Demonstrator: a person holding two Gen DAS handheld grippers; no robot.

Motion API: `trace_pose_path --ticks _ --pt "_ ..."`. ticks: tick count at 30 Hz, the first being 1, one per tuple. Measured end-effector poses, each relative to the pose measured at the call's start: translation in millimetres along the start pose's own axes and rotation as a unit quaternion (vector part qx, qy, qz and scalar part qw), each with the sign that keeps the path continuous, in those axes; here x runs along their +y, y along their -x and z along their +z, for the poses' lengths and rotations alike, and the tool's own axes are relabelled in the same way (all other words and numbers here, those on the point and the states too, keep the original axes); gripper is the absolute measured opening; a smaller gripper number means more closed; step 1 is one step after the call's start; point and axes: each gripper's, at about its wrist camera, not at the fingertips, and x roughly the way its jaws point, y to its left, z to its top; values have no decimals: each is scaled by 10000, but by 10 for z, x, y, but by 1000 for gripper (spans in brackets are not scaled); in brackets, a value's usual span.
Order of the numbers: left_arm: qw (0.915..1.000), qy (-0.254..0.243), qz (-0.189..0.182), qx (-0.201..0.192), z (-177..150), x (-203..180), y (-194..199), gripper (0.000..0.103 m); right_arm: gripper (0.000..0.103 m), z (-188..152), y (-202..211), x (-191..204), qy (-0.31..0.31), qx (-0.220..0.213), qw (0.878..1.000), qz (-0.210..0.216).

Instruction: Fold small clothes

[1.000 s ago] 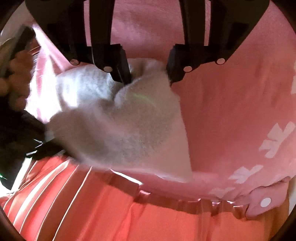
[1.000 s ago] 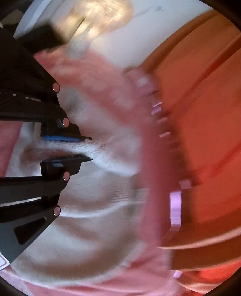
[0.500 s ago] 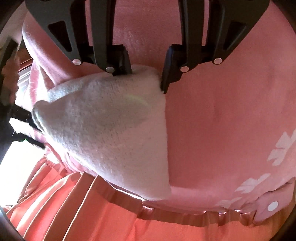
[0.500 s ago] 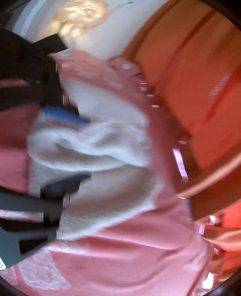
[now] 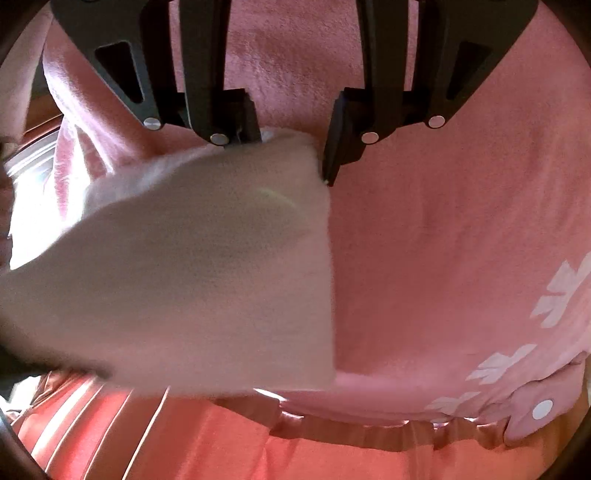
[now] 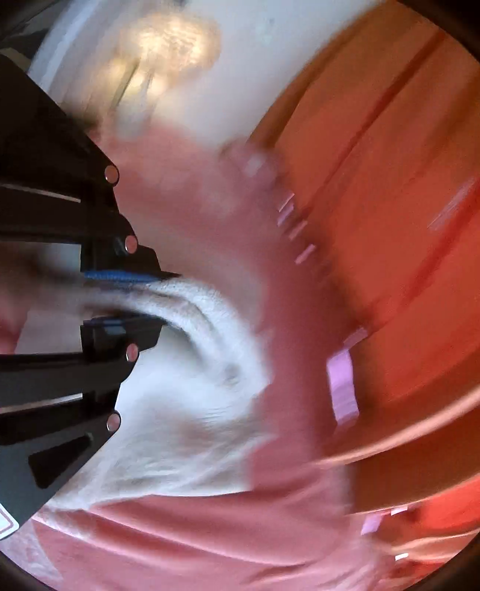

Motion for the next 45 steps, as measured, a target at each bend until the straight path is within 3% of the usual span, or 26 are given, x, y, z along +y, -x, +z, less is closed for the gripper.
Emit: trace_pose_path --ticks 2,3,5,6,10,13,15,18,20,22,23,24,25,26,29,31,33,34,37,40,43,45 --pt "10000 -68 -63 9 -7 -47 -12 31 13 -114 112 -144 173 -92 9988 -441" --pt "9999 -147 15 10 -17 -89 -33 31 13 -178 0 -304 122 95 9961 -864" --pt "9997 -226 51 6 -32 -129 -69 31 13 -387 -352 -834 -258 815 9794 -1827" --pt "9998 -214 -28 39 -40 -144 -86 31 13 -508 -432 -1022 -445 986 9756 -1911" --pt "9990 -400 186 -2 -64 -219 -72 31 16 -494 -195 -949 -642 587 9869 -1358" --pt "9991 -394 144 7 -57 -201 -11 31 25 -519 -87 -882 -522 416 9862 -1514" --pt "9989 -455 71 -32 -72 -227 108 30 31 -613 -5 -901 -660 462 9870 -1392" --pt "9979 -633 -37 -105 -120 -280 323 32 53 -651 89 -948 -1005 543 9897 -866" --pt "9973 -674 -213 -203 -142 -318 479 43 59 -739 113 -956 -1224 680 9889 -493" --pt "9955 -731 -476 -371 -125 -397 650 45 64 -799 78 -941 -1336 899 9867 -239" --pt "9938 -768 -624 -513 -87 -464 748 45 64 -814 38 -906 -1278 994 9866 -216" --pt "9932 -767 -653 -590 -56 -501 785 47 52 -813 2 -853 -1157 1027 9876 -272" --pt "9926 -742 -680 -679 -3 -543 810 48 22 -793 -14 -785 -964 1034 9891 -411" --pt "9922 -709 -699 -746 40 -581 814 48 23 -746 35 -676 -701 908 9917 -583" --pt "9942 -530 -538 -768 169 -659 650 48 20 -650 255 -496 -475 444 9971 -401" --pt "9965 -515 -307 -577 169 -674 431 48 20 -689 249 -528 -412 444 9965 -578" --pt "9984 -513 39 -246 123 -635 146 46 20 -856 -29 -751 -290 1015 9838 -1447" --pt "9985 -506 37 -183 82 -620 59 47 20 -1016 -240 -910 -310 1432 9753 -1652" --pt "9951 -857 351 -356 6 -736 71 48 24 -998 -107 -877 -436 1194 9810 -1467" --pt "9935 -968 490 -356 -9 -776 55 48 29 -797 215 -706 -635 609 9836 -1575" --pt "9937 -930 530 -342 36 -771 47 49 29 -661 384 -383 -124 140 9813 -1916" --pt "9934 -935 572 -346 39 -787 45 49 29 -626 298 -178 355 176 9797 -1965"
